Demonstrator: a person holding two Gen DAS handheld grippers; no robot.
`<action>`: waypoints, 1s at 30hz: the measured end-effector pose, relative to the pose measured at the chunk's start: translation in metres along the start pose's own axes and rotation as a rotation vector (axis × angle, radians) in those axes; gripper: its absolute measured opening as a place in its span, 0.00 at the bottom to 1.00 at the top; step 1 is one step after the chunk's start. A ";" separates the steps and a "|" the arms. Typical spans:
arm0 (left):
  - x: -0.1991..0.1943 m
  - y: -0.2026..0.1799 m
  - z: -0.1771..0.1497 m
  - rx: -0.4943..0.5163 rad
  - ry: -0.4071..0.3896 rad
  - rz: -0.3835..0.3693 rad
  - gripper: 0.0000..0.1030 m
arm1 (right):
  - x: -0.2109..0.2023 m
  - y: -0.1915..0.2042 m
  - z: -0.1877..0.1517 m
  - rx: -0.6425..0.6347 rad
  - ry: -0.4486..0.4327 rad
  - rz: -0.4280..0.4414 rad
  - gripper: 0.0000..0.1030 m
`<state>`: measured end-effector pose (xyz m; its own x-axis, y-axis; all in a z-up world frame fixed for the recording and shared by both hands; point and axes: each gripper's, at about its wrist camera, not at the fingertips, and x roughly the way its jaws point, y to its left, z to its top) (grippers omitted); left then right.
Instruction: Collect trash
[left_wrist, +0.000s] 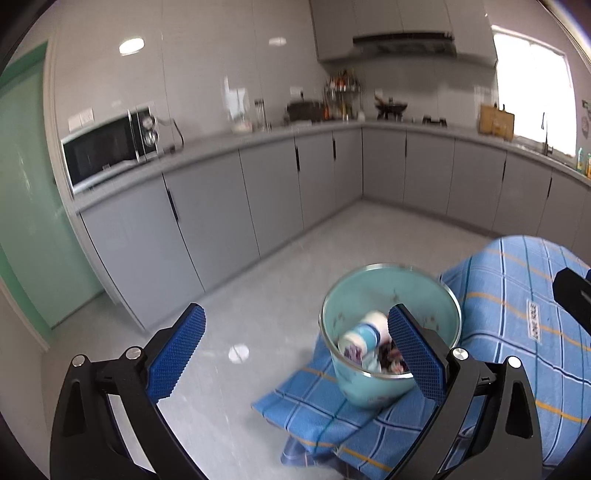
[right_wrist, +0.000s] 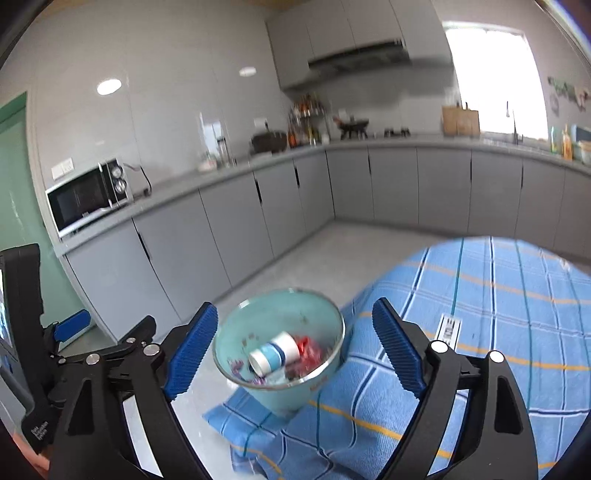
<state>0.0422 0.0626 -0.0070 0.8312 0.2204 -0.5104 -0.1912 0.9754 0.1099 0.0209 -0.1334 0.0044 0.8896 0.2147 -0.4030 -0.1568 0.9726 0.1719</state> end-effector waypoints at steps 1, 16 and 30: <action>-0.007 0.000 0.002 0.005 -0.025 0.005 0.95 | -0.005 0.003 0.003 -0.005 -0.021 0.002 0.83; -0.055 0.010 0.018 -0.019 -0.143 -0.030 0.95 | -0.046 0.012 0.015 -0.007 -0.172 0.011 0.86; -0.065 0.009 0.021 -0.027 -0.176 -0.050 0.95 | -0.052 0.010 0.017 0.012 -0.193 0.009 0.87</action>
<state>-0.0027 0.0575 0.0446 0.9179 0.1720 -0.3575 -0.1594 0.9851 0.0644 -0.0195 -0.1367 0.0426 0.9541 0.2015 -0.2214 -0.1616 0.9692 0.1858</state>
